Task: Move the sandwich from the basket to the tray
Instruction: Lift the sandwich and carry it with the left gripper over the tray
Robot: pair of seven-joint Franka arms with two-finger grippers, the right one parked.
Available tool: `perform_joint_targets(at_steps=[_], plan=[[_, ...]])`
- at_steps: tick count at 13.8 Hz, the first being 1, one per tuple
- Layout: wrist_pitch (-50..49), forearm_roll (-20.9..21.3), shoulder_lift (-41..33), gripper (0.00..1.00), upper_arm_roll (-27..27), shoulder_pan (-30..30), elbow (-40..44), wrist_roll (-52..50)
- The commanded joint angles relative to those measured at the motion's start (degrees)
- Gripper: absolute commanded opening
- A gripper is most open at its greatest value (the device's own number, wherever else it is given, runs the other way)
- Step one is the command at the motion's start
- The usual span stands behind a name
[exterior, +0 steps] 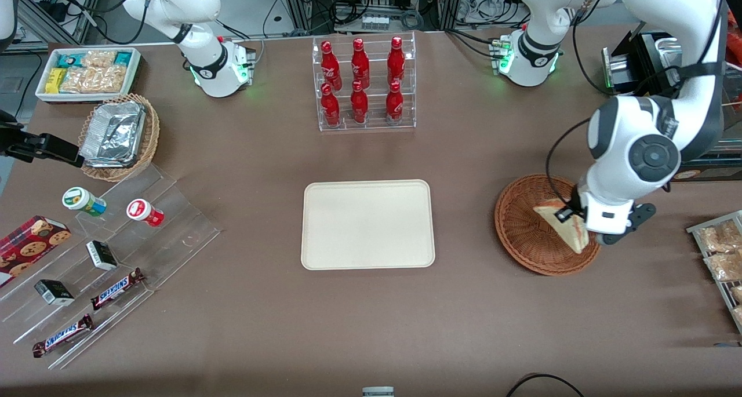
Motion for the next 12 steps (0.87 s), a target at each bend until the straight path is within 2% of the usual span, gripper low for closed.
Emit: perform_joint_targets(at_steps=[1,6,9,12], plan=[[-2.7,1.2,0.2,0.0,-0.8,-6.8,3.2,2.4],[-2.7,0.5,2.9,0.0,-1.1,-19.0,8.1,7.0],[-2.8,0.4,9.5,0.0,-1.1,-25.7,14.4,7.0],[-2.8,1.1,16.1,0.0,-1.0,-29.8,20.3,2.6]])
